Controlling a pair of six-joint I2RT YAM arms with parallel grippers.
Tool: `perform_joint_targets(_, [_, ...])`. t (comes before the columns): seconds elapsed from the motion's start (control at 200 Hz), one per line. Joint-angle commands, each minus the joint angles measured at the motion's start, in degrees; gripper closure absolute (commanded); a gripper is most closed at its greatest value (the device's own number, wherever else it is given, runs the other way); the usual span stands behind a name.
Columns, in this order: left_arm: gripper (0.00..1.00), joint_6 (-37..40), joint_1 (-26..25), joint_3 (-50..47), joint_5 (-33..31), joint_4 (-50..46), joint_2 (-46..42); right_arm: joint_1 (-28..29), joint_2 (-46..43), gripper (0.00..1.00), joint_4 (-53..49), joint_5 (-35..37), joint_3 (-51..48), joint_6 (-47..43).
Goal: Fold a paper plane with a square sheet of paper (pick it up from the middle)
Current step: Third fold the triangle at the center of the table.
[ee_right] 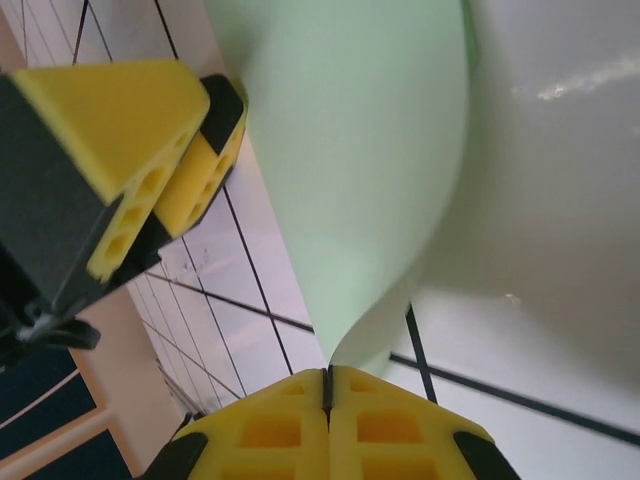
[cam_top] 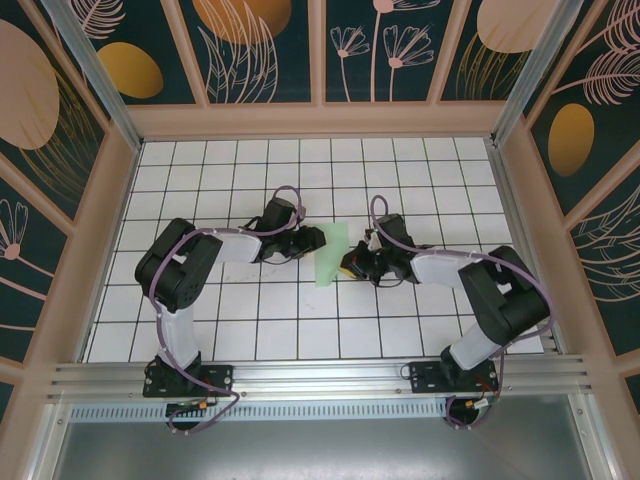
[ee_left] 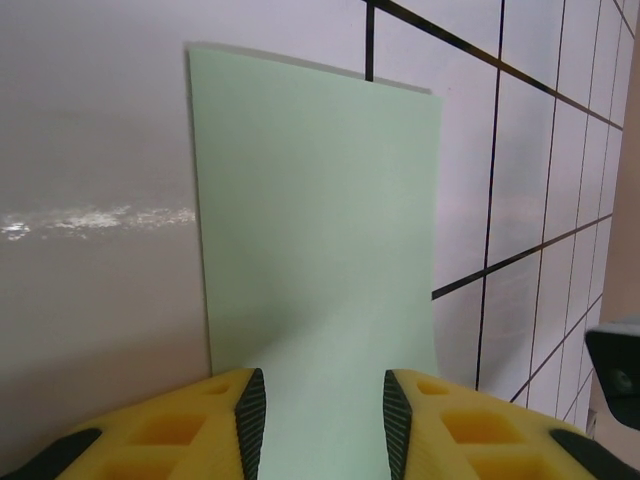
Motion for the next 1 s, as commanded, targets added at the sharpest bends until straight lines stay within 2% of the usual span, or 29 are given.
perform_joint_targets(0.0, [0.59,0.89,0.02,2.42,0.27,-1.87,0.67,0.48,2.81,0.98,1.37,1.22,2.93,1.2])
perform_joint_targets(0.195, [0.57,2.42,0.15,4.79,-2.03,-2.74,-1.94,0.48,5.13,0.98,-1.28,3.45,5.34,-0.08])
perform_joint_targets(0.385, [0.59,4.33,0.16,8.93,-6.25,-7.04,2.61,1.86,6.66,0.98,-3.27,4.58,7.5,-1.81])
perform_joint_targets(0.631, [0.63,4.1,0.11,10.52,-7.12,-9.46,5.53,2.37,8.55,0.97,-2.39,4.84,8.96,-2.52])
perform_joint_targets(0.991, [0.63,4.31,0.16,10.43,-6.59,-9.86,6.15,2.87,10.38,0.97,1.6,4.58,9.63,-2.78])
